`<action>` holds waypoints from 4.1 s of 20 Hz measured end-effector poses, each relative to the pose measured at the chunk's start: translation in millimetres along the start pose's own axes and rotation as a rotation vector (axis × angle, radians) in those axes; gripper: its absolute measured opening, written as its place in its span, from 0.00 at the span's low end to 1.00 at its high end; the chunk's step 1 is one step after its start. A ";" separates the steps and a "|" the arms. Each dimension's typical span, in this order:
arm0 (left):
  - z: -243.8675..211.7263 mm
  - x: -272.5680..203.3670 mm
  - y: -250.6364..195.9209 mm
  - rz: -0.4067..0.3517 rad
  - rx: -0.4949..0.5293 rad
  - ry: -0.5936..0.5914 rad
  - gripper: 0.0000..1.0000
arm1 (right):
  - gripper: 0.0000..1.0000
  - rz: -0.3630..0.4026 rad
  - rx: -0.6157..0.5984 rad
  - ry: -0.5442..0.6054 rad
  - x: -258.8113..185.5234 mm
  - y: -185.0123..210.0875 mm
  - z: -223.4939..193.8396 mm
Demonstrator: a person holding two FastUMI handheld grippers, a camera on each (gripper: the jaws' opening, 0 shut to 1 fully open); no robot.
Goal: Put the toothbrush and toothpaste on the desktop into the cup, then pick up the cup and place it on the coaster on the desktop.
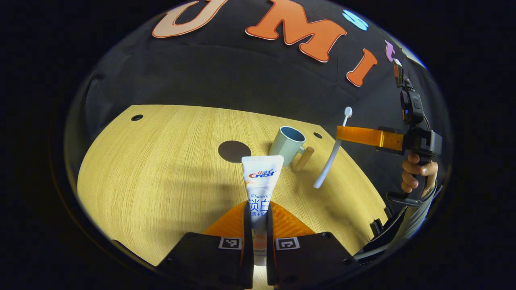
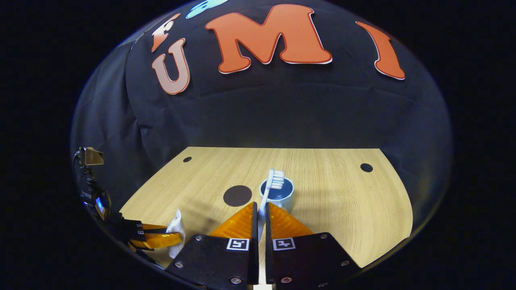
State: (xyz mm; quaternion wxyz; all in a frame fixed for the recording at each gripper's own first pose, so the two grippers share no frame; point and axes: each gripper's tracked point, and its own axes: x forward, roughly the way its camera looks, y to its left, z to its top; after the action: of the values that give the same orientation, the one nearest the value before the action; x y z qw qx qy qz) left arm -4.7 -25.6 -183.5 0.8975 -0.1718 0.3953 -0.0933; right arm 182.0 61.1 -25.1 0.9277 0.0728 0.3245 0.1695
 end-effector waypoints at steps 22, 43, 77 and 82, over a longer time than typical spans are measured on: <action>4.1 -5.0 0.3 0.054 -0.030 -0.082 0.16 | 0.07 -0.084 -0.033 -0.231 87.3 -37.9 73.2; 132.8 -6.8 -5.0 0.075 0.027 -0.313 0.16 | 0.08 -0.116 0.160 -0.091 114.3 -67.8 -10.0; 241.5 169.9 -110.5 -0.142 0.184 -0.633 0.16 | 0.84 -0.095 0.072 -0.222 14.3 -122.2 -34.0; 226.4 180.3 -106.8 -0.115 0.226 -0.613 0.16 | 0.86 -0.088 0.054 -0.225 16.5 -119.4 -34.8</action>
State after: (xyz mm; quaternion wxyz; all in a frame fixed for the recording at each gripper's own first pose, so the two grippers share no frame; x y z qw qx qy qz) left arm 280.6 -125.8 -122.5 0.9813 -0.1131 0.0838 -0.1310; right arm 204.2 -43.3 -91.0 0.9626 0.1019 0.2254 0.1107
